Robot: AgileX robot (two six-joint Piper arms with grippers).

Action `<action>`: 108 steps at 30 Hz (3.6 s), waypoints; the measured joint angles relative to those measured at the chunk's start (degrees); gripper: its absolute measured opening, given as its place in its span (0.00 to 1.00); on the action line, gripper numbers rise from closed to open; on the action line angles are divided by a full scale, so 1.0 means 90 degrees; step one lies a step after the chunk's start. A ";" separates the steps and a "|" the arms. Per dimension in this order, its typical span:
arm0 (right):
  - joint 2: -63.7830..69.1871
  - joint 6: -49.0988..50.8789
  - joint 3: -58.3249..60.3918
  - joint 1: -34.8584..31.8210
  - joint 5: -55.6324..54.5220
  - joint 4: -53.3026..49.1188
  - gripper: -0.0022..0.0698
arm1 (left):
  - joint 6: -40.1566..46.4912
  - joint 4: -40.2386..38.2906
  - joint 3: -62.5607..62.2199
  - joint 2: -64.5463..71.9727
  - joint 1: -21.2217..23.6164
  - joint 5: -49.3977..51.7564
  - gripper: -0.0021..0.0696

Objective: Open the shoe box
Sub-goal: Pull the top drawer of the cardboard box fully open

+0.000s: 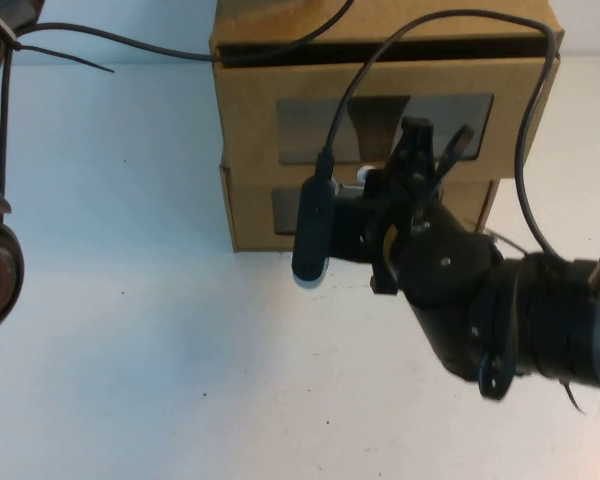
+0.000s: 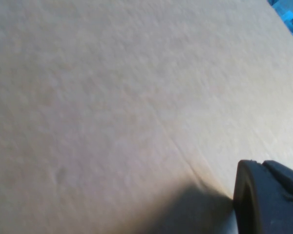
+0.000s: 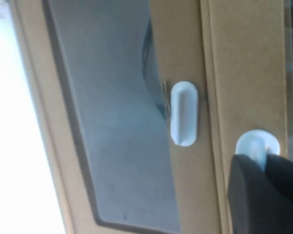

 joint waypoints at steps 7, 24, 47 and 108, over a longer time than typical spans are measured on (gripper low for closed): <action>-0.0446 0.0124 0.0407 0.0783 0.0652 0.0562 0.04 | -0.0014 0.0000 0.0000 0.0000 0.0000 0.0000 0.02; -0.1071 -0.0188 0.0827 0.2537 0.2009 0.2277 0.04 | -0.0079 -0.0073 0.0000 0.0000 0.0000 0.0004 0.02; -0.1356 -0.0376 0.0827 0.3246 0.2593 0.3293 0.11 | -0.0079 -0.0215 0.0000 0.0000 0.0000 0.0004 0.02; -0.4194 -0.1605 -0.1702 -0.1943 0.3111 0.5589 0.01 | 0.1110 0.3118 0.5343 -0.6218 0.0000 -0.1296 0.02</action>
